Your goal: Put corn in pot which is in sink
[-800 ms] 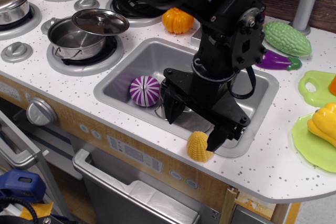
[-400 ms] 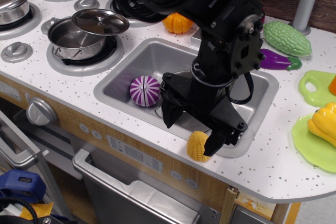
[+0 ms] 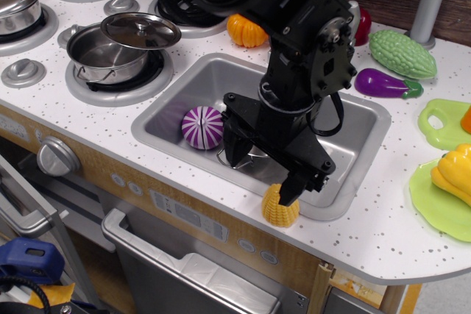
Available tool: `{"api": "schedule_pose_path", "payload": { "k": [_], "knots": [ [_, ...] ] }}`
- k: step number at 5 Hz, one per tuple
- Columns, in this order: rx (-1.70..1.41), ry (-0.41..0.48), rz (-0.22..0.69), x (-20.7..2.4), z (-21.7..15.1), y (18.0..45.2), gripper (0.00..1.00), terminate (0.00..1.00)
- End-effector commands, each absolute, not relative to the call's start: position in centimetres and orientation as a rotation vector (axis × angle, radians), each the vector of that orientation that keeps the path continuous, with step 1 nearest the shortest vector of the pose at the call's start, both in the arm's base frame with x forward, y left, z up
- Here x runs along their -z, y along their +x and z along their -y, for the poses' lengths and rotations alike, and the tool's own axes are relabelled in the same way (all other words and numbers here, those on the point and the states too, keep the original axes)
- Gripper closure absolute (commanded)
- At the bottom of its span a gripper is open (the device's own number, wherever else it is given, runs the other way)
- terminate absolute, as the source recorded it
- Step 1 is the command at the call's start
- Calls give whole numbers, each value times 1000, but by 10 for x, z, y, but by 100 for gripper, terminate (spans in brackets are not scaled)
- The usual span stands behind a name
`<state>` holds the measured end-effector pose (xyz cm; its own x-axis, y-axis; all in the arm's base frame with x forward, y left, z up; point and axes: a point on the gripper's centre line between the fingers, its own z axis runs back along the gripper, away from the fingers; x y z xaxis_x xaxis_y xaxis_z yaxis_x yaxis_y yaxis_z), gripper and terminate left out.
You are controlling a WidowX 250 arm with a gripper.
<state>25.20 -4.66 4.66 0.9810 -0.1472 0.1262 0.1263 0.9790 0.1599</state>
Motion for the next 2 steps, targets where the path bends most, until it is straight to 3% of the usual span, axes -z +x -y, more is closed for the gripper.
{"api": "schedule_pose_path", "payload": {
  "k": [1,2],
  "knots": [
    [132,122,190,-36,48,261,0,0],
    [135,95,199,-25,49,262,0,0]
  ]
}}
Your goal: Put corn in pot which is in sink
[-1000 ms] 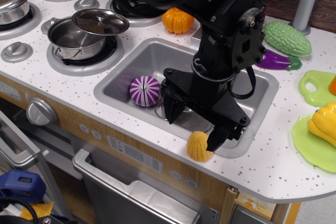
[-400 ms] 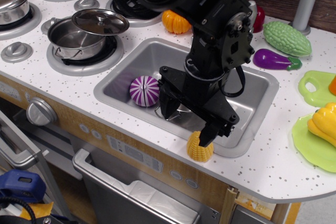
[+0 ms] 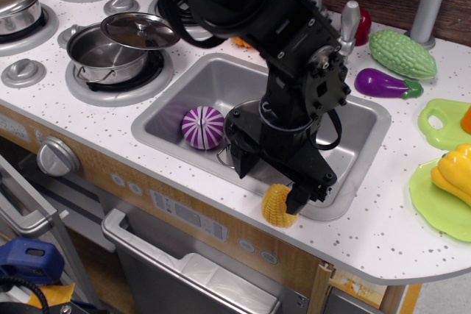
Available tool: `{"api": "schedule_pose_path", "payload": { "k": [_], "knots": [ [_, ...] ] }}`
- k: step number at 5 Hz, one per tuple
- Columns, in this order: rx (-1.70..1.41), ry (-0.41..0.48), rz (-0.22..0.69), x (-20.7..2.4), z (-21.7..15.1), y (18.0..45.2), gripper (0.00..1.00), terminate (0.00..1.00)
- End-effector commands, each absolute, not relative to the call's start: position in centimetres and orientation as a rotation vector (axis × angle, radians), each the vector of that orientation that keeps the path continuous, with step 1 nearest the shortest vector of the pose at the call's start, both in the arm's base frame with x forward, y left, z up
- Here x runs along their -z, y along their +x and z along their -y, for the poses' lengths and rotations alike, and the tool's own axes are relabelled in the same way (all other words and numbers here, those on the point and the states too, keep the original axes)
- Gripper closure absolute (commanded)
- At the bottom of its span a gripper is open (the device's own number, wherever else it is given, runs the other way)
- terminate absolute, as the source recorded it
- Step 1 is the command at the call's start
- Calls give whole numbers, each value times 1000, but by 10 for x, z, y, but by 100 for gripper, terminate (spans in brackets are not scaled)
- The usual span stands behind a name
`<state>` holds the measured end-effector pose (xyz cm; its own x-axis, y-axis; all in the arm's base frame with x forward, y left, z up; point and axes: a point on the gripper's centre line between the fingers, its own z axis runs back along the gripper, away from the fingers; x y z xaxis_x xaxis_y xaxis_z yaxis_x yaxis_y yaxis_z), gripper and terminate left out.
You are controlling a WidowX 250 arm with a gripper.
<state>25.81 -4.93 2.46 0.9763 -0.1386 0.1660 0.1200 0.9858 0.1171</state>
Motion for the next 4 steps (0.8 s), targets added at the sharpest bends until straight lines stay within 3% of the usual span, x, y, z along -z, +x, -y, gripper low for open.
{"api": "schedule_pose_path", "payload": {
  "k": [1,2,4],
  "knots": [
    [130,85,208,-19,50,263,0,0],
    [130,69,207,-16,59,264,100,0],
    [161,39,222,-19,55,270,100,0]
  ]
}}
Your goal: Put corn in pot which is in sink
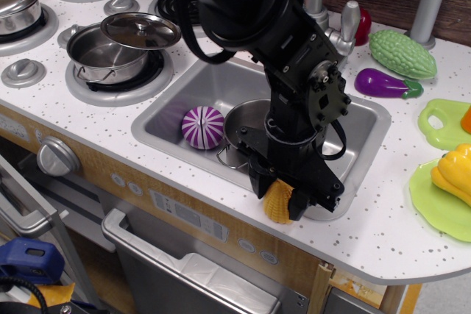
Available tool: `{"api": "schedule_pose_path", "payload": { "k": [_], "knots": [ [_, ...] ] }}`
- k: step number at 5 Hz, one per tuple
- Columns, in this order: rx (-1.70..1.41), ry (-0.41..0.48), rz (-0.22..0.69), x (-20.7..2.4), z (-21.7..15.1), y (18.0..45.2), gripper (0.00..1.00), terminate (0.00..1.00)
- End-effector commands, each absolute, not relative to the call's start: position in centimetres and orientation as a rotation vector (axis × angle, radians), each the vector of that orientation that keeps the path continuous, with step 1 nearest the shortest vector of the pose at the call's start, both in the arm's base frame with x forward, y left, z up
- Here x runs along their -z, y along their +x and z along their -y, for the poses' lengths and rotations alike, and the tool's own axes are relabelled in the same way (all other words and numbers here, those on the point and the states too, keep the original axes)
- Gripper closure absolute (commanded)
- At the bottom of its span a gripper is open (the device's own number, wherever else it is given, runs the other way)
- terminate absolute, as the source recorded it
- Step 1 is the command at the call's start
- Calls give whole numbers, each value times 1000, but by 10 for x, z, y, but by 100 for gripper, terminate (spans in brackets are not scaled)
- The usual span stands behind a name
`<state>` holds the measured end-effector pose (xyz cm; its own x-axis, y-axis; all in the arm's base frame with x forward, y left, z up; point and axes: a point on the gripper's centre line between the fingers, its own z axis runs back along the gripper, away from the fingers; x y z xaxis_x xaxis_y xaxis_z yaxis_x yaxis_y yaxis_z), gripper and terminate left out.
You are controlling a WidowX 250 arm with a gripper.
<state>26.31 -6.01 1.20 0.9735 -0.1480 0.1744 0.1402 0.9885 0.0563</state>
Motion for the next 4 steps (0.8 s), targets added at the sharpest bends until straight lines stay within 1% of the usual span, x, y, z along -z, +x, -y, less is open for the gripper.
{"api": "schedule_pose_path", "payload": {
  "k": [1,2,3,4],
  "knots": [
    [181,60,195,-33,46,275,100,0],
    [193,92,163,-55,38,280,100,0],
    [219,126,163,-64,30,290,100,0],
    [237,141,185,-64,24,304,100,0]
  ]
}}
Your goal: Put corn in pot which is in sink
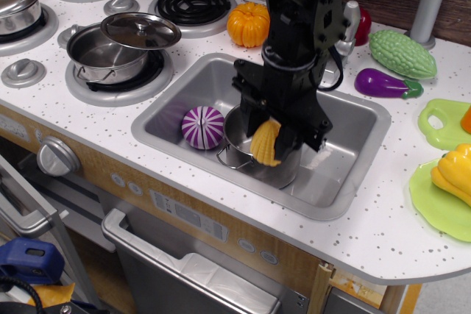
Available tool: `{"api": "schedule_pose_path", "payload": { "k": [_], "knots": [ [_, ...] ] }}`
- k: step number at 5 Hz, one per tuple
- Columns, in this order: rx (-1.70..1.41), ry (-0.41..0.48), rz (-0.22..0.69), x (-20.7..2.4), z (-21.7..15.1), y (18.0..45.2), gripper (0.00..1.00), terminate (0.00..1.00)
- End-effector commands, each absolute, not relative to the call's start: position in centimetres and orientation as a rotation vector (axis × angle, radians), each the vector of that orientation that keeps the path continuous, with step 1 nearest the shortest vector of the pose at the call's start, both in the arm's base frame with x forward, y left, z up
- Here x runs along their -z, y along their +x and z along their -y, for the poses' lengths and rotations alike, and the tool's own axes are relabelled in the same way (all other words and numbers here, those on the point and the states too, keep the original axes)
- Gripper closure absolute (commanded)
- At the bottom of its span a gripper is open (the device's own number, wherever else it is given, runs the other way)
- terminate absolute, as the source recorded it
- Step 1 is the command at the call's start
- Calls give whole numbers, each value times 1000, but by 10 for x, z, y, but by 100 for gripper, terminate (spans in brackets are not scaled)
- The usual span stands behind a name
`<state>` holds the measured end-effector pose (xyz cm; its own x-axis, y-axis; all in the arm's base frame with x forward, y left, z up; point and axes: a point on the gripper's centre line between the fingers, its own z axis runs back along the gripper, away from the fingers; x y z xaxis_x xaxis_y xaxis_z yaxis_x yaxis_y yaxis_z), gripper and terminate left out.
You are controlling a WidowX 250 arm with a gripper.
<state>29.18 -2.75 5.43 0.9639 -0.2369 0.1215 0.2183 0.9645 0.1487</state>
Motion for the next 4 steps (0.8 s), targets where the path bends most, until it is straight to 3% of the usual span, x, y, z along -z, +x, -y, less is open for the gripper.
{"api": "schedule_pose_path", "payload": {
  "k": [1,4],
  "knots": [
    [252,125,221,-55,6,315,100,0],
    [328,143,266,-29,-18,341,100,0]
  ]
}}
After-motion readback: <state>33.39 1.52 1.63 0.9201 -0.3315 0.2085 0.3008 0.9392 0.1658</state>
